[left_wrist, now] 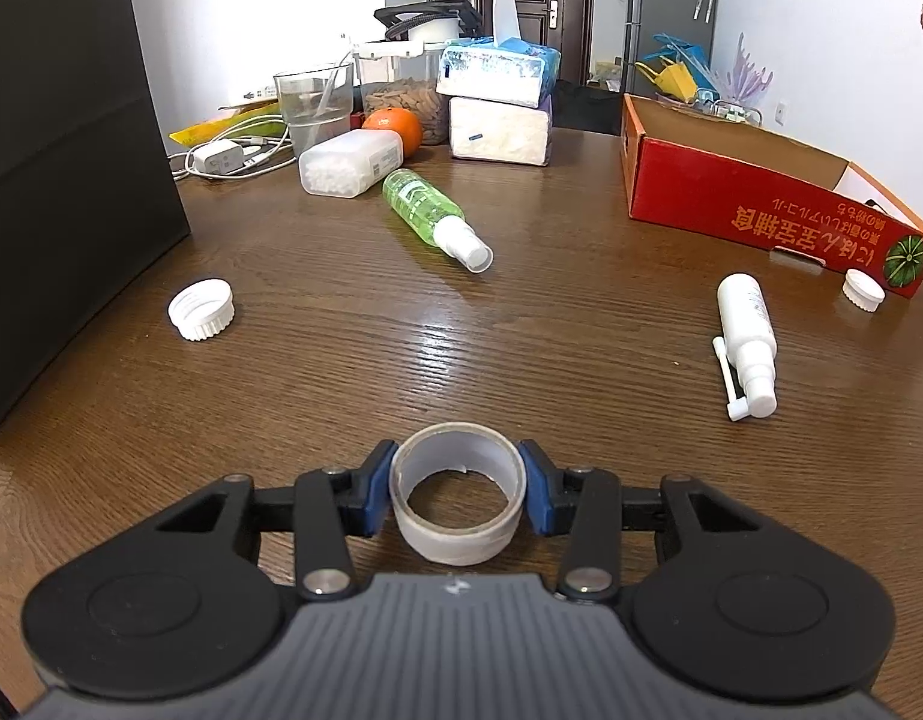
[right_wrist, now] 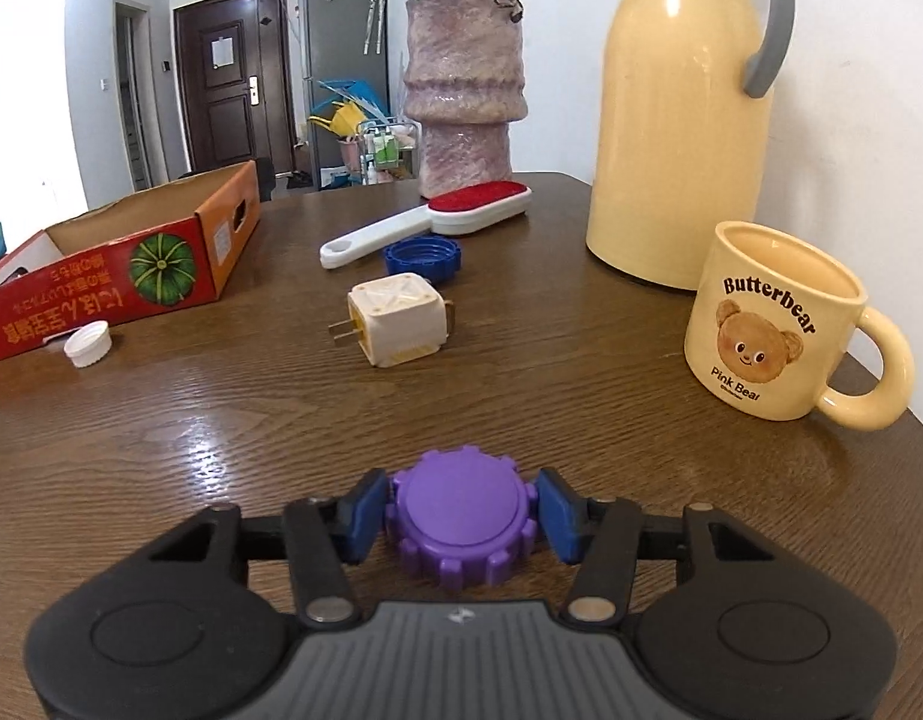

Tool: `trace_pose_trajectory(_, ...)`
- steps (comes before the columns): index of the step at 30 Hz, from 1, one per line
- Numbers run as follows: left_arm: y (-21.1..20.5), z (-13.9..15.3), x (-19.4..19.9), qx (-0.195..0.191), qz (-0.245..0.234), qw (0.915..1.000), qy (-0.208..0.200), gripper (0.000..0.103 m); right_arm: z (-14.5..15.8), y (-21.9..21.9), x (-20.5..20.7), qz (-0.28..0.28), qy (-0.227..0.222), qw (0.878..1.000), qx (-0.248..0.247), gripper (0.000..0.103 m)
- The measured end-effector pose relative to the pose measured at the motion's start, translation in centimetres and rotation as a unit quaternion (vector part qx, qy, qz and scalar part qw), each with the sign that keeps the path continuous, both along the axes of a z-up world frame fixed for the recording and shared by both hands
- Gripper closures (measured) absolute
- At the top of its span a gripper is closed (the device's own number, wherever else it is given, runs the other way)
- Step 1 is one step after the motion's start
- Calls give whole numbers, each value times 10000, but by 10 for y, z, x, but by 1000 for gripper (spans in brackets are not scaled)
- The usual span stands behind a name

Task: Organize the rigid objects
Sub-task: 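Carry the tape roll with the left tool while the right tool carries the purple cap to the red box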

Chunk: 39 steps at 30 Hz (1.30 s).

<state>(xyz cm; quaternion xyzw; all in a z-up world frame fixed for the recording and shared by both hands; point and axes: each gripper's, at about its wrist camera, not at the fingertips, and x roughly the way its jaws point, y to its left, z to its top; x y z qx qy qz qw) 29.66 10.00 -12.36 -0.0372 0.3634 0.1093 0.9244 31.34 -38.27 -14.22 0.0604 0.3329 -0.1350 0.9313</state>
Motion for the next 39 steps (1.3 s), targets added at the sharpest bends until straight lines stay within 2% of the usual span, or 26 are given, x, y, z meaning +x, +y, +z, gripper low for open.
trace_pose_trajectory(17,-2,10,-5,-87,-14,9999,-95,59,19,26,-21,274,-350,9990,-107,50)
trace_pose_trajectory(29,-34,40,-14,-127,-458,9981,-383,59,51,69,-37,916,-645,9936,-148,50)
trace_pose_trajectory(39,-64,68,-9,-168,-843,9944,-619,59,82,111,-34,1369,-987,9856,-106,50)
